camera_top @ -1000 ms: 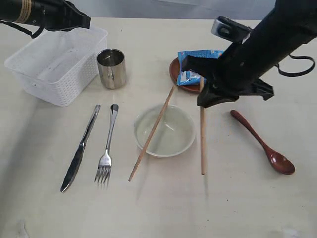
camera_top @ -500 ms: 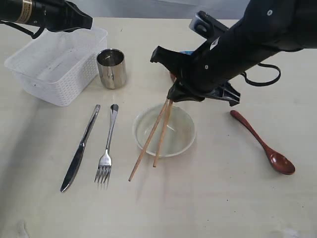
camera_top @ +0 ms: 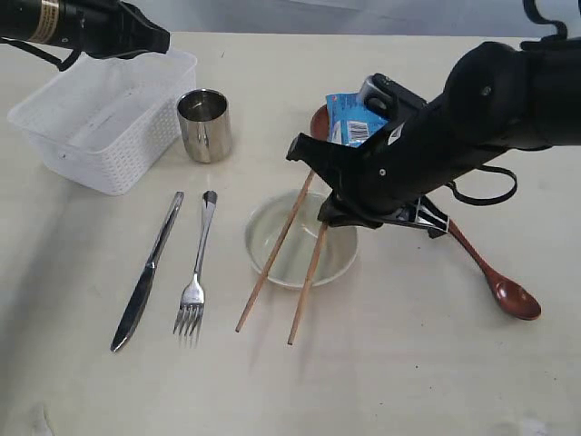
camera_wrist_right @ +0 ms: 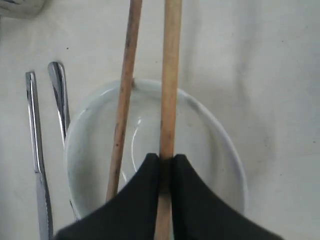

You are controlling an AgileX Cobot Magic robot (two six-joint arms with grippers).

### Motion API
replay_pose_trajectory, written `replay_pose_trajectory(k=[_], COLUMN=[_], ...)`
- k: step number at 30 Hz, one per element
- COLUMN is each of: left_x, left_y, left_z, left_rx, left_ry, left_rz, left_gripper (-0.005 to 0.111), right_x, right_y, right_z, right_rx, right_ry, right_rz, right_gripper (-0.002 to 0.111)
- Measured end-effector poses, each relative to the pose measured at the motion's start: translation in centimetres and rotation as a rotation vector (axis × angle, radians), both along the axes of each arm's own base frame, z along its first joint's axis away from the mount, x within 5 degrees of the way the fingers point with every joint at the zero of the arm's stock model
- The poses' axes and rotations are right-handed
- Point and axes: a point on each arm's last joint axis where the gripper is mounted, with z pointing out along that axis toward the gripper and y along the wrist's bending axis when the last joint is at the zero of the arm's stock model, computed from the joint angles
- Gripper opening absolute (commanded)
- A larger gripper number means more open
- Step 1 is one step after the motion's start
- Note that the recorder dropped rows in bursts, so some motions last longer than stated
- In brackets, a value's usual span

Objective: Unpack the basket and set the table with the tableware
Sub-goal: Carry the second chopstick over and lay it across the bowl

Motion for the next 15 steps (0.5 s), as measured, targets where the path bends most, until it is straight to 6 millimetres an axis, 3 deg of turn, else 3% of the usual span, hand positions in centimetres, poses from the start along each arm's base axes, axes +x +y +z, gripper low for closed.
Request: replay_pose_trajectory(k=[3,8,15], left_x=[0.00,-0.02,-0.13], left_y=[0.00,-0.03,-0.24], left_z=[0.00,0.00,0.04], left_rx=[0.000,-0.002,-0.016], left_ry=[0.000,0.001,0.005], left_rz=[0.000,-0.003,-0.025], left_gripper=[0.000,0.000,0.000], right_x=[0.03,0.08,0.15], right_y=[0.06,0.10,0.12], right_z=[-0.74,-1.15,-1.13], right_rx=[-0.016,-0.024,-0.021], right_ry=[0.025,0.035,0.028], right_rz=[0.006,0.008,0.006], right_gripper=[0.003,0.040,0.044])
